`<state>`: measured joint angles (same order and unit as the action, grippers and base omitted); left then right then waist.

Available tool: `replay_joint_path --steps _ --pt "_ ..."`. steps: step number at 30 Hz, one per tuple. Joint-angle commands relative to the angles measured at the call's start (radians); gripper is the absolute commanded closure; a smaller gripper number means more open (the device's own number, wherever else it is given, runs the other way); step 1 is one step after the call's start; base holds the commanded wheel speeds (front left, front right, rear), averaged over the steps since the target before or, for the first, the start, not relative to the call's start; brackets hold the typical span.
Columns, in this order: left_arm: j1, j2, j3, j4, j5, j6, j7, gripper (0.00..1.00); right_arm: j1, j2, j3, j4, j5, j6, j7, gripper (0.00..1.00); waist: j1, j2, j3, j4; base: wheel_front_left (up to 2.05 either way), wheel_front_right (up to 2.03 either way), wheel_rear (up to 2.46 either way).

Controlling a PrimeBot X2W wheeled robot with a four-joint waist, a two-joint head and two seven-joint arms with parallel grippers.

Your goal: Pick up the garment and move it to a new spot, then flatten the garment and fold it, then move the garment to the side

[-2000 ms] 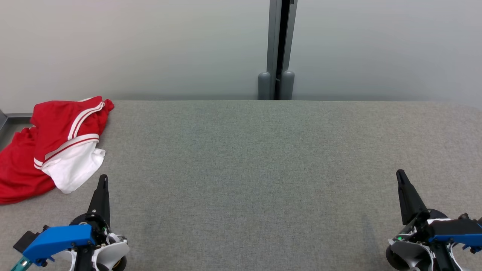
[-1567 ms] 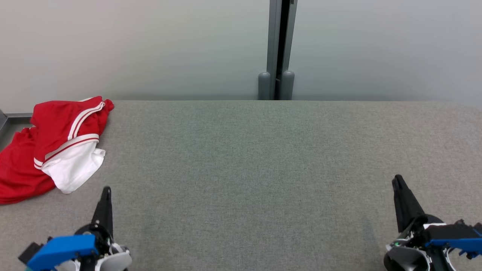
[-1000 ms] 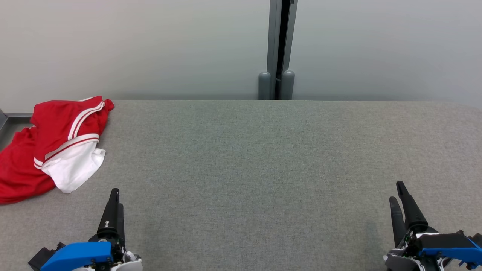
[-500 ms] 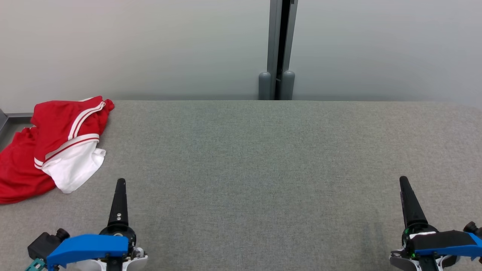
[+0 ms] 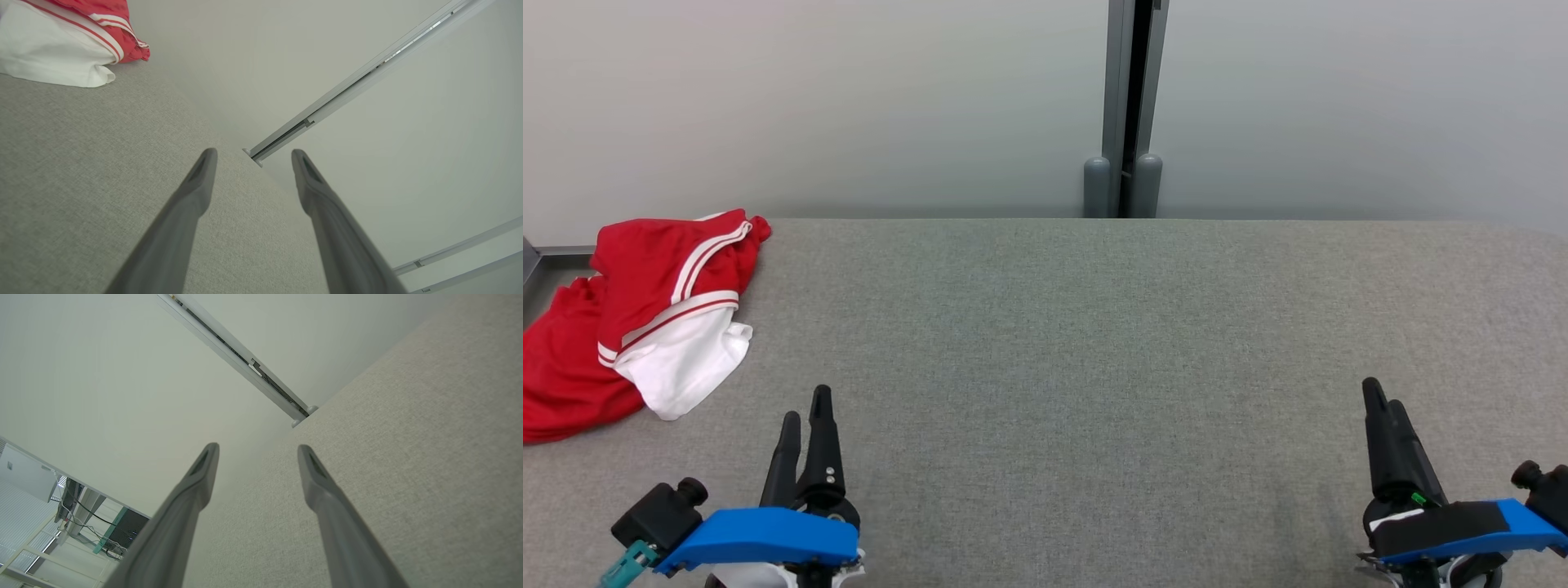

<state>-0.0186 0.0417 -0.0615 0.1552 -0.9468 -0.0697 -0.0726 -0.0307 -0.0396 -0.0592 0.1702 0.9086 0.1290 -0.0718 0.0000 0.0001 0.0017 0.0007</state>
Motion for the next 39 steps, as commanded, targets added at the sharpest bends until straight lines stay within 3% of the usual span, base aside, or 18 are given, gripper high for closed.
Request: replay_joint_path --steps 1,19,39 --pt "0.001 0.008 -0.009 -0.014 0.048 0.004 -0.011 0.00 0.006 -0.008 0.011 -0.024 -0.060 0.001 -0.011 0.00 0.0000 -0.0001 0.000 0.000 0.00 0.00 0.00" --pt "0.020 0.009 -0.040 0.013 0.324 0.020 -0.065 0.00 0.029 -0.010 0.043 -0.030 -0.331 0.002 -0.066 0.00 0.0000 -0.0001 0.003 0.003 0.00 0.00 0.00" --pt "0.028 0.009 -0.071 0.060 0.487 0.024 -0.113 0.00 0.044 -0.011 0.064 0.016 -0.550 0.002 -0.113 0.00 0.0000 -0.0001 0.001 0.006 0.00 0.00 0.00"
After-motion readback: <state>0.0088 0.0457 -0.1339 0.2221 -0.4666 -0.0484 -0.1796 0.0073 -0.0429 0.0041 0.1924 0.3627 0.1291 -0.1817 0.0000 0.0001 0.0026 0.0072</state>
